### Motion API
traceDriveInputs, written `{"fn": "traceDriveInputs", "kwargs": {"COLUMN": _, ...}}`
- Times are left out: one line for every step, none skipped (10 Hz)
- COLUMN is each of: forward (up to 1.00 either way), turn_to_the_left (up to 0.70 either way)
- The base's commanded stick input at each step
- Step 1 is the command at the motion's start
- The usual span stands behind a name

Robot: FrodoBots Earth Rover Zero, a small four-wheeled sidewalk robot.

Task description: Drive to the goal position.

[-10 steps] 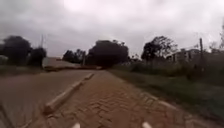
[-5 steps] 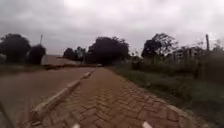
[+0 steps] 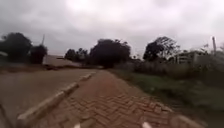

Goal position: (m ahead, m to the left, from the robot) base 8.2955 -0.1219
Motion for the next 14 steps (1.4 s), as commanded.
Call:
{"fn": "traceDriveInputs", "kwargs": {"forward": 0.5, "turn_to_the_left": 0.0}}
{"fn": "traceDriveInputs", "kwargs": {"forward": 0.5, "turn_to_the_left": 0.02}}
{"fn": "traceDriveInputs", "kwargs": {"forward": 0.5, "turn_to_the_left": 0.01}}
{"fn": "traceDriveInputs", "kwargs": {"forward": 0.5, "turn_to_the_left": 0.04}}
{"fn": "traceDriveInputs", "kwargs": {"forward": 0.5, "turn_to_the_left": 0.04}}
{"fn": "traceDriveInputs", "kwargs": {"forward": 0.5, "turn_to_the_left": 0.04}}
{"fn": "traceDriveInputs", "kwargs": {"forward": 0.5, "turn_to_the_left": 0.02}}
{"fn": "traceDriveInputs", "kwargs": {"forward": 0.5, "turn_to_the_left": 0.0}}
{"fn": "traceDriveInputs", "kwargs": {"forward": 0.5, "turn_to_the_left": 0.04}}
{"fn": "traceDriveInputs", "kwargs": {"forward": 0.5, "turn_to_the_left": 0.03}}
{"fn": "traceDriveInputs", "kwargs": {"forward": 0.5, "turn_to_the_left": 0.11}}
{"fn": "traceDriveInputs", "kwargs": {"forward": 0.5, "turn_to_the_left": 0.08}}
{"fn": "traceDriveInputs", "kwargs": {"forward": 0.5, "turn_to_the_left": 0.06}}
{"fn": "traceDriveInputs", "kwargs": {"forward": 0.5, "turn_to_the_left": 0.27}}
